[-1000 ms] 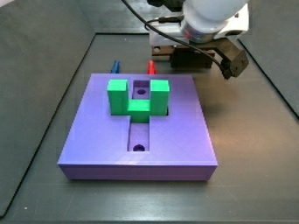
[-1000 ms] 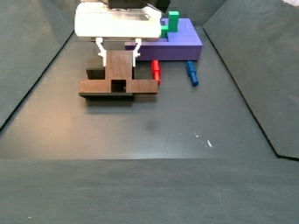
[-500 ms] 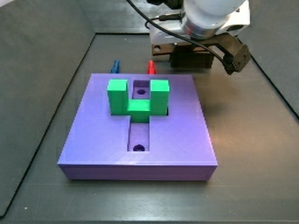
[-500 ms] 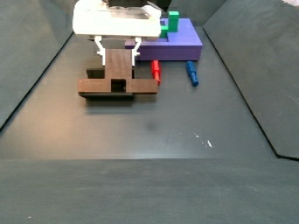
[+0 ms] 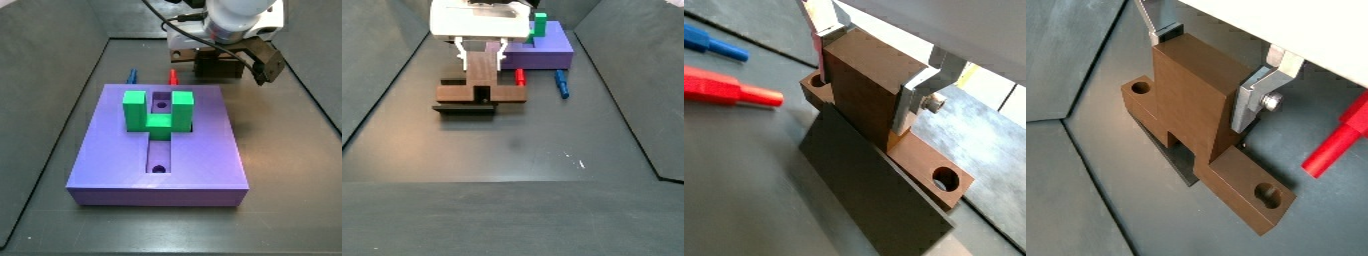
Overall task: Pick up the brown object. Move up. Place the brown object on the fixture. Regrasp the brown object. Move to above the board. Insert the brown object.
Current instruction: Move to above the board.
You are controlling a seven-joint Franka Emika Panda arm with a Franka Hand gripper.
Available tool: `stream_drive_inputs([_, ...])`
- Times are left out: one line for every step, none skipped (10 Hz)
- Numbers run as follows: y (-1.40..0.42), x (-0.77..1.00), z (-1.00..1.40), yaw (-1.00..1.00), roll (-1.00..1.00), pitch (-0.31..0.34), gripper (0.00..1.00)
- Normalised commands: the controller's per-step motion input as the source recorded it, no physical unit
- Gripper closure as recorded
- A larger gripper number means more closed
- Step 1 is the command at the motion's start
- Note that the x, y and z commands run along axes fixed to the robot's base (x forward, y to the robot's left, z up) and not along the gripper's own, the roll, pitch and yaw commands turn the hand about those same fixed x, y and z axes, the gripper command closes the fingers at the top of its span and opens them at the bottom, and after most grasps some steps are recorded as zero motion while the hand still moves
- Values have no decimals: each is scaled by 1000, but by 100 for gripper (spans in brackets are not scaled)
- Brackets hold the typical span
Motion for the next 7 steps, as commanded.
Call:
stream_drive_inputs([0, 0, 1400, 0, 0, 0, 100])
stream_drive_inputs([-40, -19, 1400, -27, -26, 10, 100])
stream_drive_inputs([-32, -49, 1400, -27, -73, 21, 100])
stream_drive_inputs([-17, -34, 1400, -18, -51, 30, 100])
stream_drive_inputs([-33, -23, 1400, -15, -35, 56, 100])
stream_drive_inputs([-53, -23, 1400, -7, -6, 70, 100])
stream_drive_inputs([-43, -13, 1400, 2, -7, 75, 100])
